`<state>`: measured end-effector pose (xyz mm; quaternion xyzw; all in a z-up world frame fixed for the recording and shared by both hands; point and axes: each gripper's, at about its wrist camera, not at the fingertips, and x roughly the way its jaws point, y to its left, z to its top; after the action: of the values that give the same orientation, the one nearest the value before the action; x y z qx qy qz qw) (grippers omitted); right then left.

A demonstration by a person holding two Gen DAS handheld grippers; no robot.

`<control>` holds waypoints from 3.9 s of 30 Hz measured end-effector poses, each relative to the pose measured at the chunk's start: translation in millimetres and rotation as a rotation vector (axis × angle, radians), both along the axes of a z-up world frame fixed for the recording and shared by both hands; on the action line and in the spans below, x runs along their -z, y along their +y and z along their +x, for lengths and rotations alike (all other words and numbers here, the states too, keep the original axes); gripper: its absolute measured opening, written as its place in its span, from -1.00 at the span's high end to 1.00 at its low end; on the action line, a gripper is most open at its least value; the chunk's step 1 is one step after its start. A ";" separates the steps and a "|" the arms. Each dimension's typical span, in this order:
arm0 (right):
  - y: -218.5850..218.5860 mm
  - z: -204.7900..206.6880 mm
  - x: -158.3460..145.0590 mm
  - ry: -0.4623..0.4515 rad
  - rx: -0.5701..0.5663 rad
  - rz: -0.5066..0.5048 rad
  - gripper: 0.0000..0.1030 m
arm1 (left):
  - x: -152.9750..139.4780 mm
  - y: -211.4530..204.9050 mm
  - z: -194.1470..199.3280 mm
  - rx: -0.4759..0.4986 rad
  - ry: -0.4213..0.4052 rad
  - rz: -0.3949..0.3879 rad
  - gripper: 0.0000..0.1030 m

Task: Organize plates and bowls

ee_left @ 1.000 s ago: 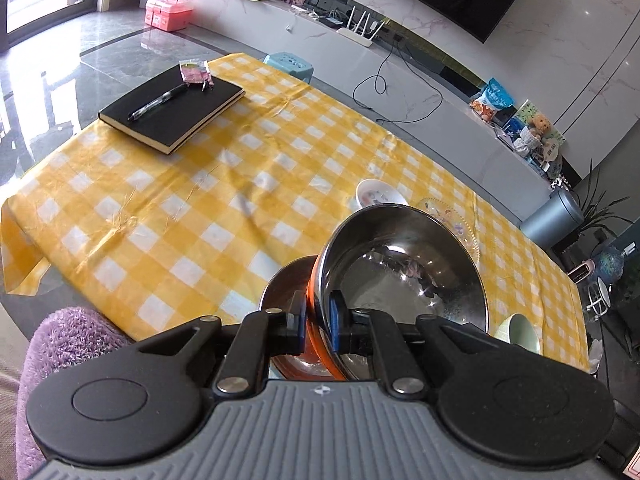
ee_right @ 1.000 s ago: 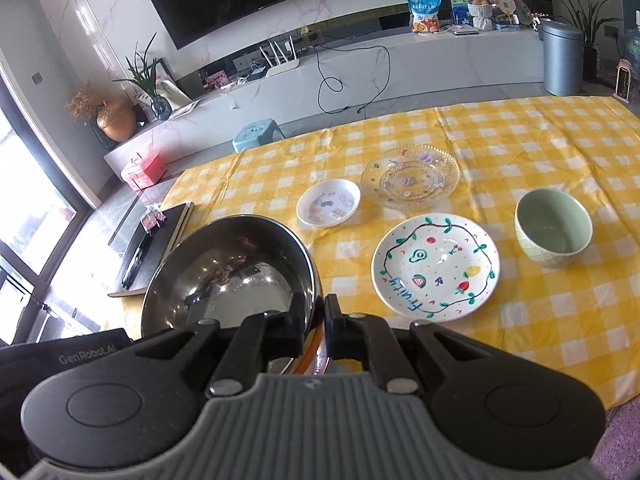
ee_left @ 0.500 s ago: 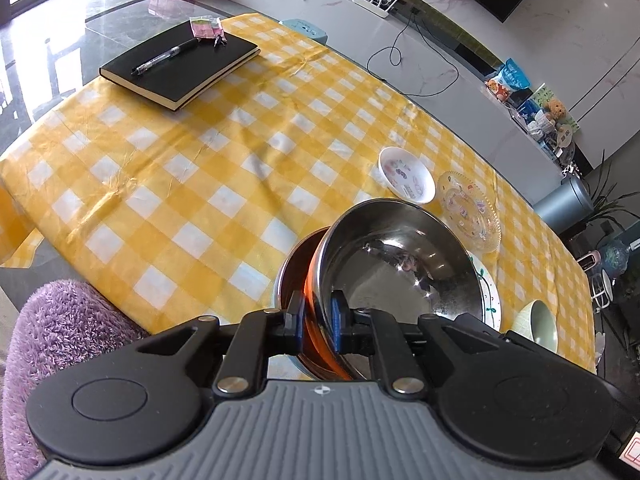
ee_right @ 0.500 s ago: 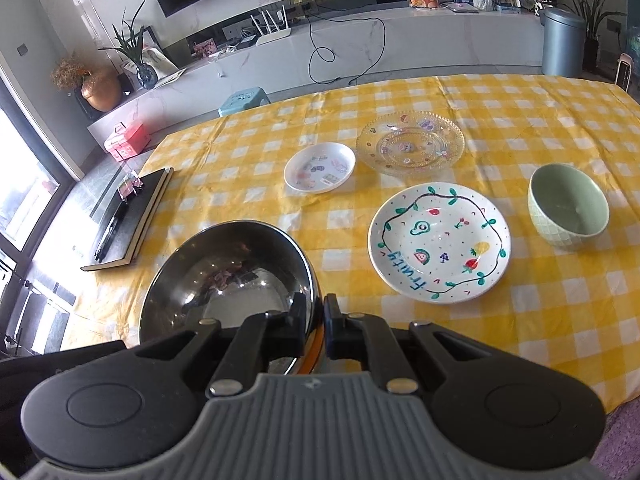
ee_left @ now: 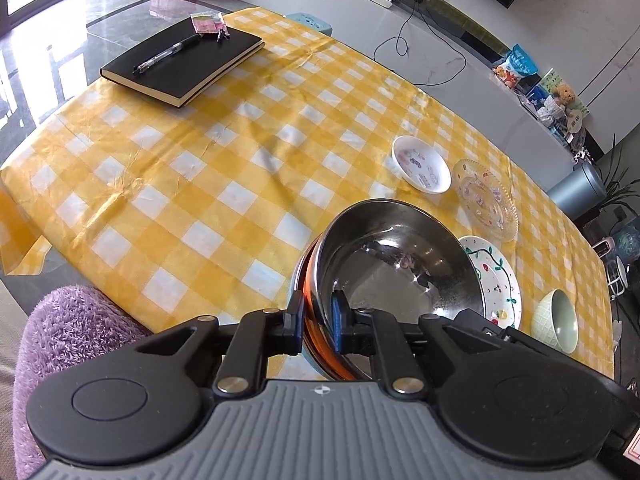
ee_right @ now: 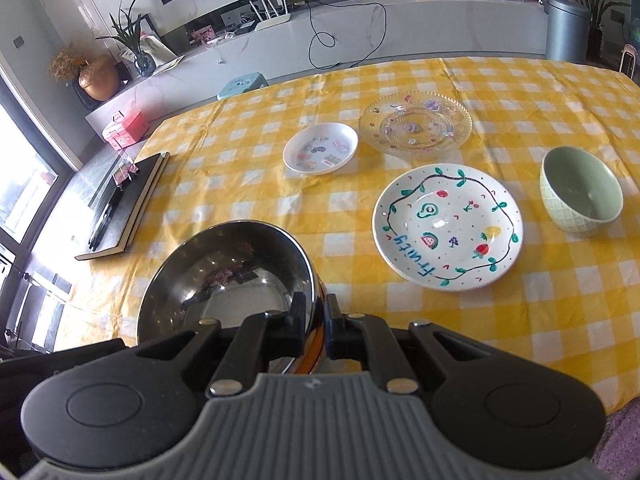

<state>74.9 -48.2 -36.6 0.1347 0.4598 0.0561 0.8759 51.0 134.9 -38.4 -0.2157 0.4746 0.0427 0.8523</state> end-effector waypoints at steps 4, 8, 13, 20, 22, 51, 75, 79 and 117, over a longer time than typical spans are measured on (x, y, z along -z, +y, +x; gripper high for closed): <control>1.0 2.3 5.7 0.019 -0.002 0.001 0.87 | 2.0 0.0 0.3 0.001 0.000 0.006 0.71; 1.2 3.4 8.1 0.025 0.000 -0.001 0.87 | 1.9 0.0 1.1 0.008 -0.003 0.008 0.71; 0.9 3.4 7.8 0.028 0.000 0.012 0.80 | 1.6 -1.3 1.6 0.021 -0.005 0.019 0.66; 0.1 -0.6 2.7 0.006 -0.005 0.024 0.43 | -9.2 -0.7 -4.8 0.019 -0.056 0.022 0.15; -1.4 -2.7 -1.5 -0.010 -0.005 0.024 0.39 | -15.4 -1.7 -7.0 0.014 -0.077 0.044 0.05; -137.1 -42.7 -20.7 -0.117 0.259 0.180 -0.37 | -62.3 -94.8 -23.2 0.276 -0.333 -0.002 -0.54; -220.5 -27.7 28.6 -0.116 0.489 -0.022 -0.35 | -12.5 -208.4 40.2 0.450 -0.224 0.001 -0.41; -230.9 -20.9 33.6 -0.118 0.522 -0.013 -0.32 | -1.6 -220.5 56.3 0.465 -0.204 -0.005 -0.34; -259.2 55.3 76.3 0.036 0.522 0.073 0.80 | 67.6 -289.2 137.8 0.571 -0.001 0.001 0.80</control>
<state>130.2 -307.4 -112.9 0.2809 0.4227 -0.1575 0.8471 188.8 -154.4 -105.9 -0.0729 0.5157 -0.1990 0.8301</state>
